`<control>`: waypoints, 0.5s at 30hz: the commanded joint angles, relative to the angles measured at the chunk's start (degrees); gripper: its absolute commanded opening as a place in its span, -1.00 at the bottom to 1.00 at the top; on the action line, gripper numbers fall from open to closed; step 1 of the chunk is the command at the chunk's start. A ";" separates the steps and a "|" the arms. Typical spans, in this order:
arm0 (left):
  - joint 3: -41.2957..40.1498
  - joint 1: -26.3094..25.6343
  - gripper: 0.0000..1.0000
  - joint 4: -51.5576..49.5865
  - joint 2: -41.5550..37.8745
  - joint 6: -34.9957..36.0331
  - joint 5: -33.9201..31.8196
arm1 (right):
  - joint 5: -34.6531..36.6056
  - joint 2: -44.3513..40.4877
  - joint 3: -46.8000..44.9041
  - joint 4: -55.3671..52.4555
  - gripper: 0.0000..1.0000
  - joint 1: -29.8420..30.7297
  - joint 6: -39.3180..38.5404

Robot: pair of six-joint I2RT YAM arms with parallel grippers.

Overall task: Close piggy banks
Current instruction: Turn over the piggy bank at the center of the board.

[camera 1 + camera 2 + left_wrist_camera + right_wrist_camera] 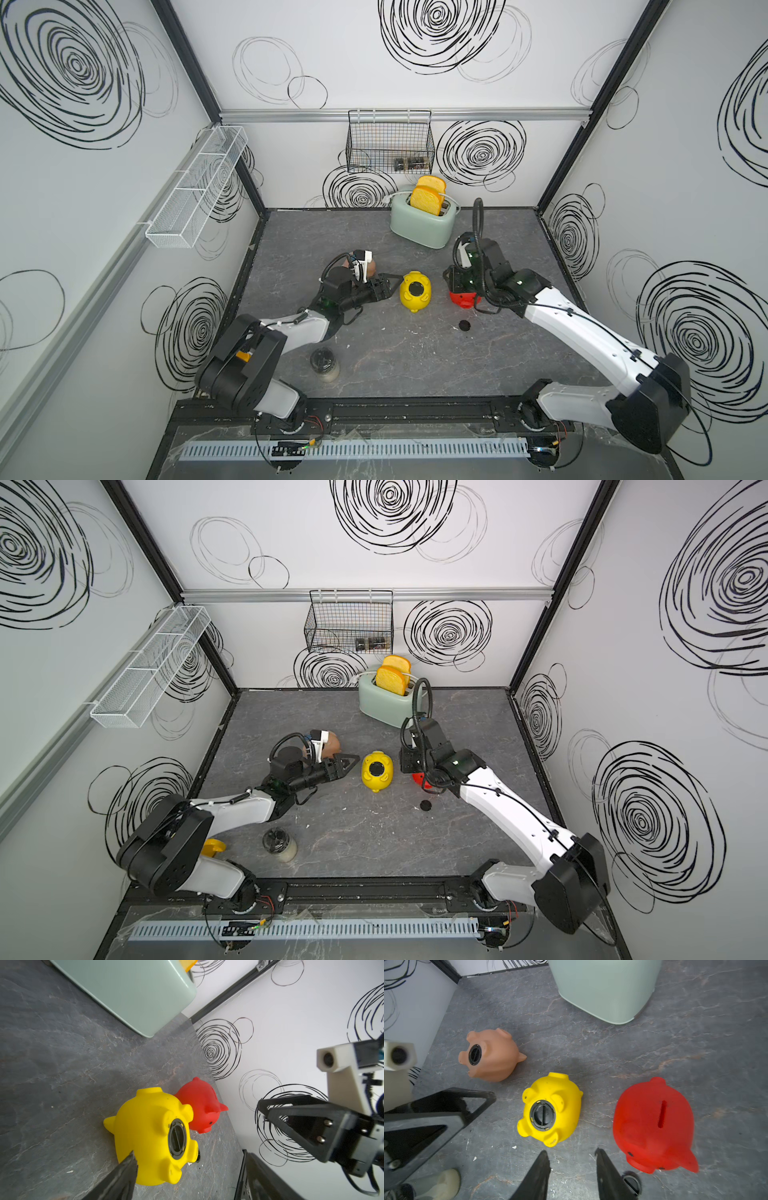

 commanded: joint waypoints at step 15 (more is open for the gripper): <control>-5.07 -6.07 0.84 -29.53 -31.70 8.27 -13.84 | -5.77 -2.51 -7.31 5.56 0.35 -17.67 -7.69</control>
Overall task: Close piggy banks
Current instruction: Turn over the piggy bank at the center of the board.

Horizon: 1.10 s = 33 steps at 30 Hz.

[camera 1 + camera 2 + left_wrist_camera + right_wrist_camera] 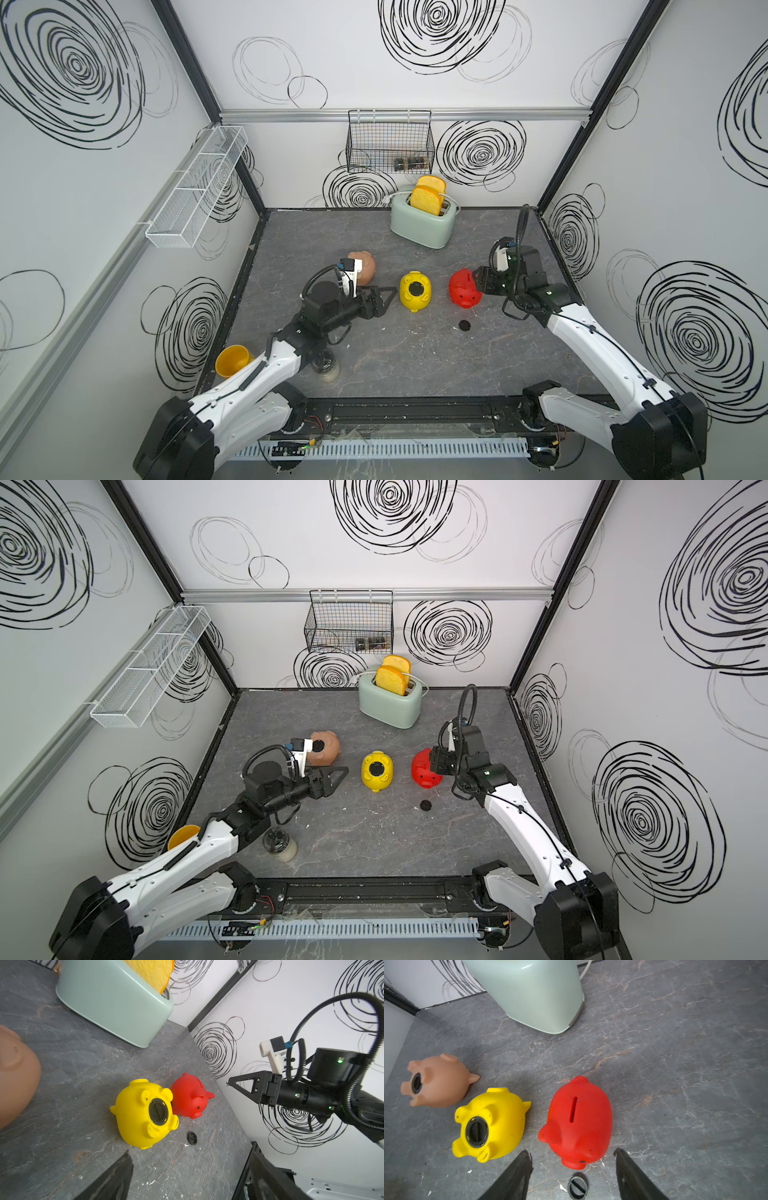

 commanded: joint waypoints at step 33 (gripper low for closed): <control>-3.28 -1.14 0.89 -22.64 -20.45 4.54 -9.21 | -4.86 34.30 18.16 -0.34 0.40 -1.90 -3.21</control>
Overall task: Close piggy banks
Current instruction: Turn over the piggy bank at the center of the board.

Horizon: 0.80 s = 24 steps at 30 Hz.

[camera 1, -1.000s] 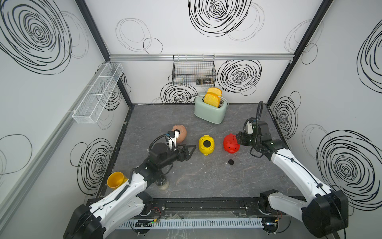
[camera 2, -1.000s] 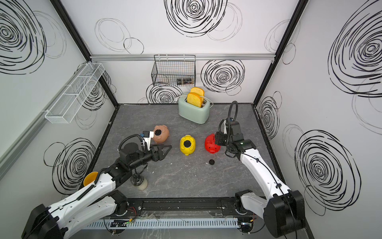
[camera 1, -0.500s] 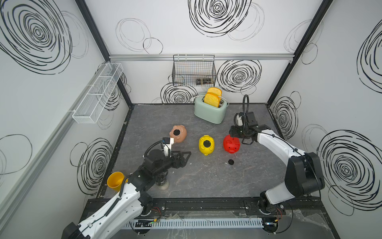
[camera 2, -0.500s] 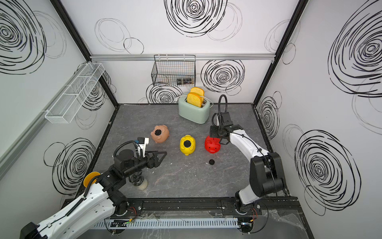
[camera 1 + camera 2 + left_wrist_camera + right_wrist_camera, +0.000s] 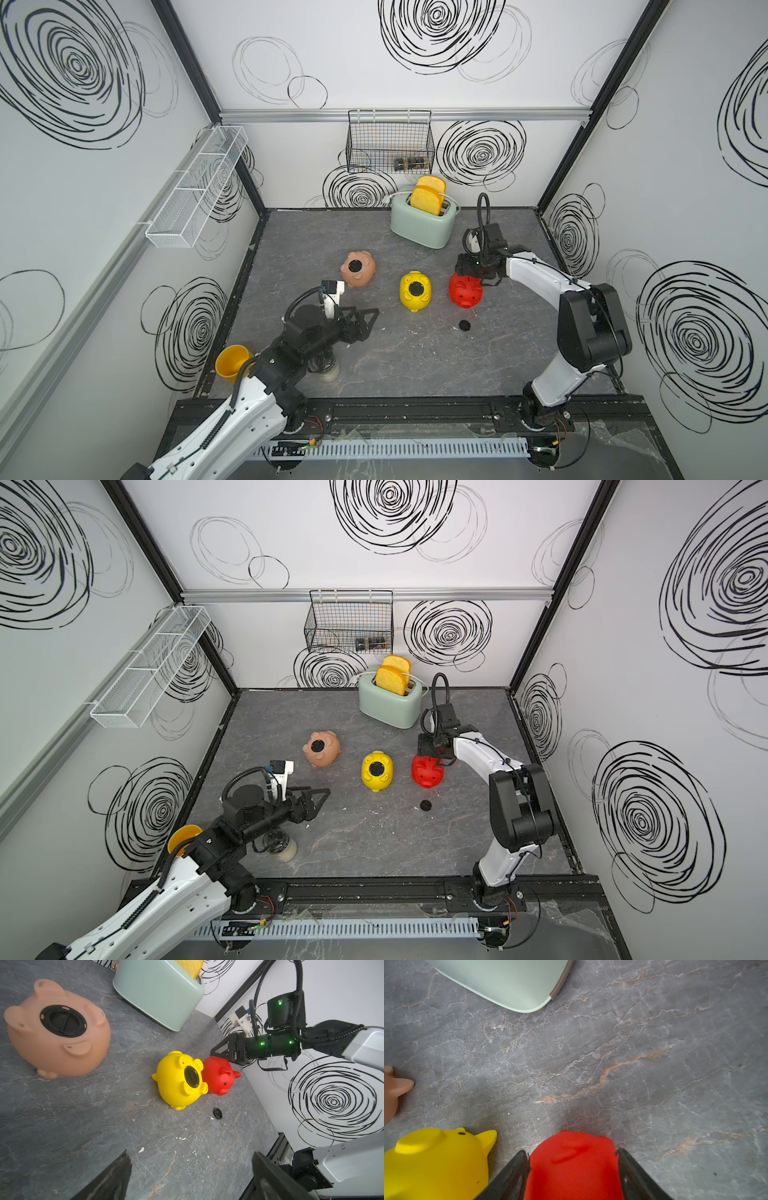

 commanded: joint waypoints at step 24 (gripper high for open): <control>1.03 -0.07 0.89 -1.31 -2.35 1.16 -3.24 | -2.24 -0.38 -0.31 -1.09 0.40 2.10 -0.16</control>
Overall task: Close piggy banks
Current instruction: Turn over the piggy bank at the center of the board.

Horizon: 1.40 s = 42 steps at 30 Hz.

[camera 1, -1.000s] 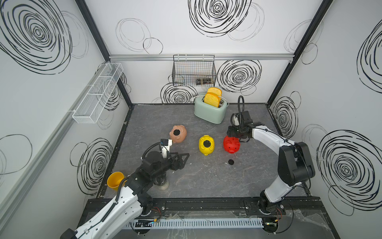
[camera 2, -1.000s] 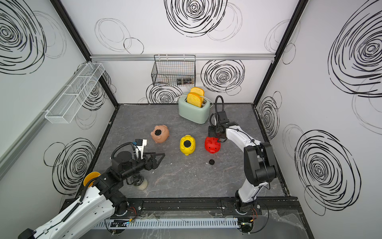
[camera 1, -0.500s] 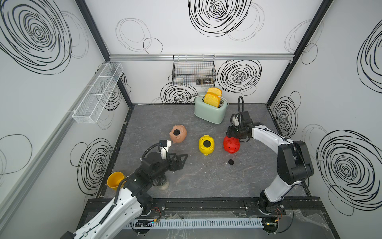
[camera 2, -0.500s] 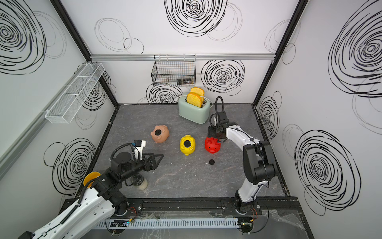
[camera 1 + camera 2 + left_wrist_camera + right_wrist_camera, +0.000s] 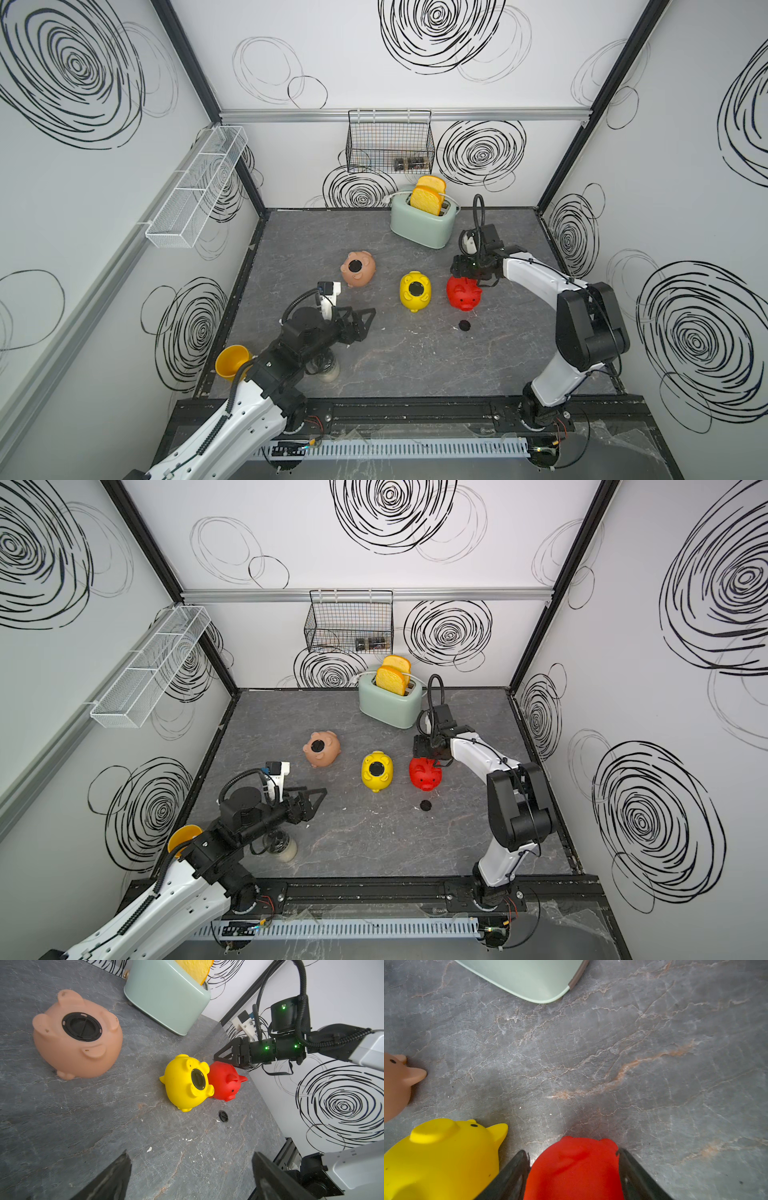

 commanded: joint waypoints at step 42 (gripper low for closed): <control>1.27 -0.07 0.88 2.14 1.72 0.69 0.04 | 6.88 -25.57 -20.56 -3.72 0.32 8.15 3.43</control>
